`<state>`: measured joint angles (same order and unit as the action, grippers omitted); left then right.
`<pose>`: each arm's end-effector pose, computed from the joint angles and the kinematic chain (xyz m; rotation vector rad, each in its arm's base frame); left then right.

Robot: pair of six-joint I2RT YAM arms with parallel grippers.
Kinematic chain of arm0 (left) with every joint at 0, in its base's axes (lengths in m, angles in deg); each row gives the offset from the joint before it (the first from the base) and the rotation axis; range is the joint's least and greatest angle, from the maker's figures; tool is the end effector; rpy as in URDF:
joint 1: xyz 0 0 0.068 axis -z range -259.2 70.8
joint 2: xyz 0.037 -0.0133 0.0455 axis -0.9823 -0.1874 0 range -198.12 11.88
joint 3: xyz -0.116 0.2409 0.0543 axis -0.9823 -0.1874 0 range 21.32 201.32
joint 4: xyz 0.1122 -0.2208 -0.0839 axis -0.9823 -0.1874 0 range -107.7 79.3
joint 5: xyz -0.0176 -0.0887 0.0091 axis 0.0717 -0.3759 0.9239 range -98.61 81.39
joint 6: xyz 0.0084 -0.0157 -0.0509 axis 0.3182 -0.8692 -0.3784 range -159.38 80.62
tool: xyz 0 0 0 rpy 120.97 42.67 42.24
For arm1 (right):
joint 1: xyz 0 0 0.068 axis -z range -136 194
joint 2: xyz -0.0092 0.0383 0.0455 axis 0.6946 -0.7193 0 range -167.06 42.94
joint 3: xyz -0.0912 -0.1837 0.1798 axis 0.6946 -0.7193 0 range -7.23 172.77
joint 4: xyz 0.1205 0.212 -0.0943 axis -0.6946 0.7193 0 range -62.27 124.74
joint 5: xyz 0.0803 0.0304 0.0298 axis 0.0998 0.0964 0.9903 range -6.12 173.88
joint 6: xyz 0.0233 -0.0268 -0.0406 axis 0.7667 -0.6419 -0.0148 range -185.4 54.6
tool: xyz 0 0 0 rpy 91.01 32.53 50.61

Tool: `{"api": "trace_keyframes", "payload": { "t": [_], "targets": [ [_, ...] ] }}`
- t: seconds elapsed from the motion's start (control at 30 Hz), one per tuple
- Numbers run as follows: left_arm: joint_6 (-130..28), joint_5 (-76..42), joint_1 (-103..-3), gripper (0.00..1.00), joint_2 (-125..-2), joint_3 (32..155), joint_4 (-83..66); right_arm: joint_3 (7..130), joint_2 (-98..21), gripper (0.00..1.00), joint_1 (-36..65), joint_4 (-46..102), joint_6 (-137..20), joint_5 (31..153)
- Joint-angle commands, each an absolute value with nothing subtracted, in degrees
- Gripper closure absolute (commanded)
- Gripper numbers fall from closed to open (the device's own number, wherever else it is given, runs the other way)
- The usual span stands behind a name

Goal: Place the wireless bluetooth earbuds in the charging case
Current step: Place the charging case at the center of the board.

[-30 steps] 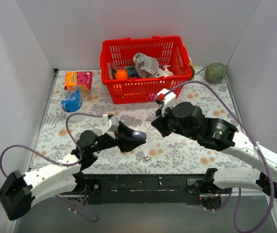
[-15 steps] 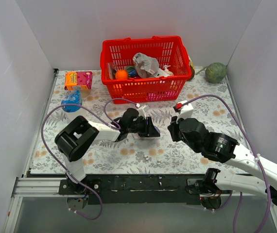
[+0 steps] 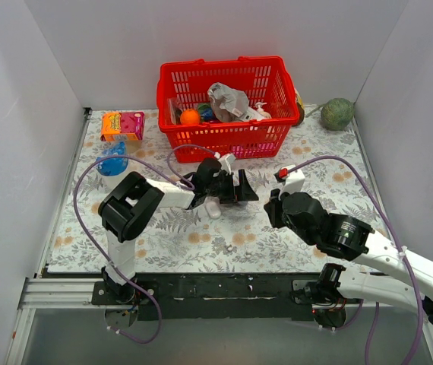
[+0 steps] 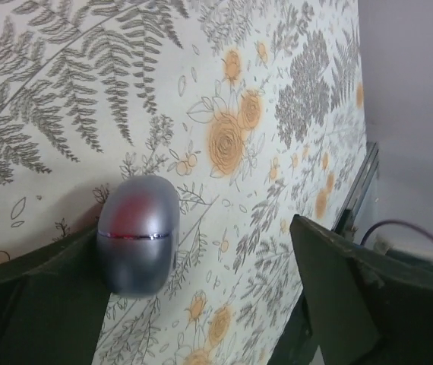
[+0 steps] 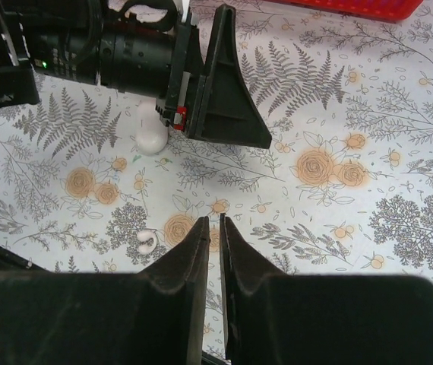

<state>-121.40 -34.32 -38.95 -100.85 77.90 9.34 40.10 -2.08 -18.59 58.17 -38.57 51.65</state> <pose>0.2907 -0.2664 0.1245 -0.6609 2.5988 -1.4791 0.0940 0.1401 0.3209 -0.2813 1.9866 0.4276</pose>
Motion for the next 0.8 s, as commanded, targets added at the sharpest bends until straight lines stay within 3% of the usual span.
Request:
{"api": "trace_keyframes", "payload": {
  "t": [0.0,0.17,0.43,0.63,0.77],
  "targets": [
    [-118.9,-30.1,-38.9,0.02,-99.2,77.0,3.2,41.5,-1.3,0.82,-18.4,57.9,-37.9,50.0],
    [-118.7,-29.4,-39.3,0.02,-95.3,73.7,1.3,41.6,-1.4,0.82,-18.5,58.6,-37.4,50.2],
    [-115.3,-22.6,-39.8,0.02,-77.3,70.3,-8.5,39.4,-1.2,0.81,-18.4,57.8,-36.3,50.5],
    [-112.9,-8.4,-40.0,0.02,-66.0,69.6,-16.7,38.2,-1.5,0.81,-18.4,55.6,-36.3,51.7],
    [-120.8,3.6,-40.0,0.02,-58.7,62.7,-16.8,36.4,-1.4,0.81,-18.4,53.3,-36.7,52.6]
  ]
}}
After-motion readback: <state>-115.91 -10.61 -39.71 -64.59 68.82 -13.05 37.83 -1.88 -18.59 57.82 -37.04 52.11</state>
